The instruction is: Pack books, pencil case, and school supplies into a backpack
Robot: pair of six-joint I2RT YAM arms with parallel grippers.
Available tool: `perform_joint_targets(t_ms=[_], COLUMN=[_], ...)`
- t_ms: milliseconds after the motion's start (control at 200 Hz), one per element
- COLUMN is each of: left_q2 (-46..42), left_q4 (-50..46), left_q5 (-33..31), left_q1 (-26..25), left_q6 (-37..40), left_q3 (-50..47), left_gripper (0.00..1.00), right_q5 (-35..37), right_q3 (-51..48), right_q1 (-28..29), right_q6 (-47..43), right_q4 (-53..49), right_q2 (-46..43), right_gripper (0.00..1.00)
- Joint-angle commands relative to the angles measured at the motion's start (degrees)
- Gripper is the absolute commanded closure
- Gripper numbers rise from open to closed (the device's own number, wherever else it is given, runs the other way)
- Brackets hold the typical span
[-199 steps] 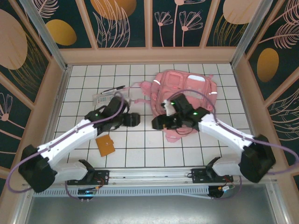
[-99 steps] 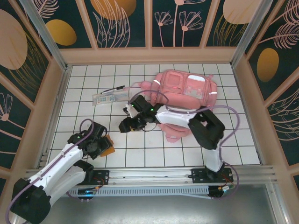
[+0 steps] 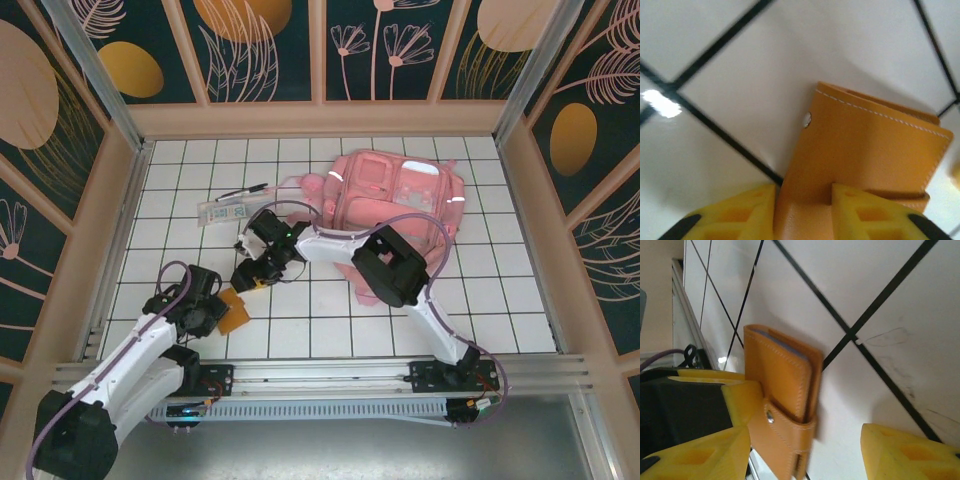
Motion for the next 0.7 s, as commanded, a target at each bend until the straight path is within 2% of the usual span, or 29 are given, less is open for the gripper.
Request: perform_joint_targets(t_ms=[0, 145, 175, 300, 465, 616, 696], left_q2=[0.41, 2.18, 2.85, 4.5, 4.02, 3.36, 2.8], left_q4=[3.11, 7.92, 8.67, 9.4, 8.89, 9.4, 10.41], left_q5=[5.04, 8.99, 9.46, 9.45, 9.09, 10.05, 10.69], left_q1=[0.19, 0.26, 0.21, 0.26, 0.26, 0.37, 0.37], left_q6=[-1.85, -1.88, -1.84, -1.41, -1.0, -1.64, -2.16], left_q3=[-3.83, -5.06, -5.22, -4.6, -2.8, -3.18, -4.03], left_gripper=[0.74, 0.78, 0.78, 0.82, 0.84, 1.0, 1.0], right_q5=[-5.02, -6.6, -6.93, -7.91, -8.65, -8.46, -8.66], right_q3=[2.1, 2.97, 3.04, 3.81, 2.16, -0.99, -1.72], right_q1=[0.85, 0.99, 0.99, 1.16, 1.21, 1.22, 1.1], right_q6=[-2.02, -2.57, -2.59, -2.85, -3.37, -3.62, -3.85], right_q4=[-4.33, -6.1, -6.08, -6.75, -7.29, -7.05, -7.46], right_q2=[3.09, 4.45, 4.55, 5.14, 3.61, 1.28, 0.79], right_gripper=[0.41, 0.43, 0.48, 0.59, 0.62, 0.61, 0.68])
